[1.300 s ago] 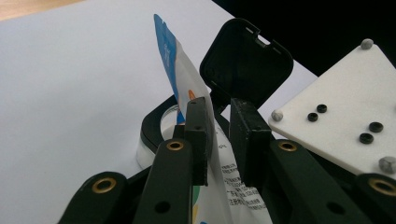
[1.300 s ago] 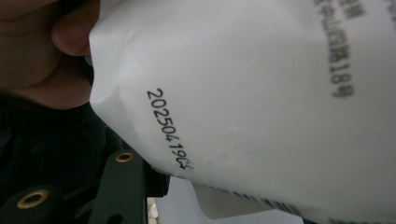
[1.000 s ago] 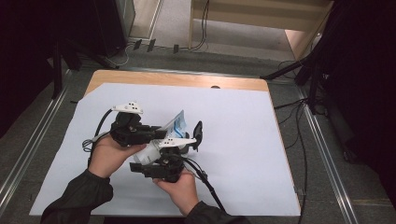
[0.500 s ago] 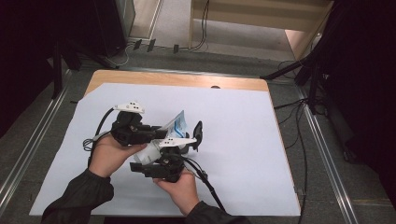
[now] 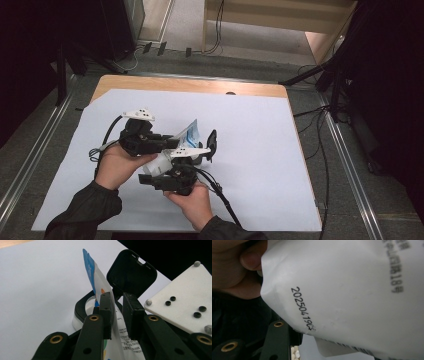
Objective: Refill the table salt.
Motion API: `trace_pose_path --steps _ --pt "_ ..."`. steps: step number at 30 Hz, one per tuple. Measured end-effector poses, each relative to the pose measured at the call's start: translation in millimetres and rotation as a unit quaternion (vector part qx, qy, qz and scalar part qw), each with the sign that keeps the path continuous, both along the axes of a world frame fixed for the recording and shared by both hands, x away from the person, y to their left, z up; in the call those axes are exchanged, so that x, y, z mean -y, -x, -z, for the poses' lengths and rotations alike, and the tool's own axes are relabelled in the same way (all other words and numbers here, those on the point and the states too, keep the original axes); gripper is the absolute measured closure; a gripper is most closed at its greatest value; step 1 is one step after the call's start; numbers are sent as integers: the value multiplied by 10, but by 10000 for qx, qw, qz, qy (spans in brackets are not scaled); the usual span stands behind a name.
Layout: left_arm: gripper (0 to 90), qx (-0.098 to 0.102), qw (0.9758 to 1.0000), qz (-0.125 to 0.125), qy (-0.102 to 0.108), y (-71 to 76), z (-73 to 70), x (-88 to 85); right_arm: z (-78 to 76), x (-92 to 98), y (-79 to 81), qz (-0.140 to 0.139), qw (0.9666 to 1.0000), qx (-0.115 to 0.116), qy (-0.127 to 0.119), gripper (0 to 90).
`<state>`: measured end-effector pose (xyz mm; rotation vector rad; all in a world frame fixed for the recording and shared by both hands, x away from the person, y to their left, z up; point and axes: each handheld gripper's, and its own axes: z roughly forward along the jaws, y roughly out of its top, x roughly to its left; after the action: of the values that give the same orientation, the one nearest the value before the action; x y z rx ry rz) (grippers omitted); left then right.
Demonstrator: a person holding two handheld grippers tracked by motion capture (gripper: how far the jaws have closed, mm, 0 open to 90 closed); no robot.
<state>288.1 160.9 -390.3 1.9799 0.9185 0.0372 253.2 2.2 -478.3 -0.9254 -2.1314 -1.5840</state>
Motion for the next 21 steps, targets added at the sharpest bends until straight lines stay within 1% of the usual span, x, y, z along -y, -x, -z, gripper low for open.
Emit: trace_pose_path --steps 5,10,13,17,21 --pt "790 -13 10000 9 12 -4 1 8 4 3 -4 12 10000 -15 -5 518" --pt "786 27 10000 -14 12 -1 -3 15 4 9 -13 1 10000 -14 -27 516" --pt "787 59 10000 10 -35 3 -17 13 1 12 -15 -33 10000 -45 -69 511" --pt "791 59 10000 -31 23 0 -12 23 -6 15 -20 -10 10000 -18 -43 511" --pt "792 66 10000 -14 10 -4 -14 24 -5 16 -25 4 10000 -24 -41 514"
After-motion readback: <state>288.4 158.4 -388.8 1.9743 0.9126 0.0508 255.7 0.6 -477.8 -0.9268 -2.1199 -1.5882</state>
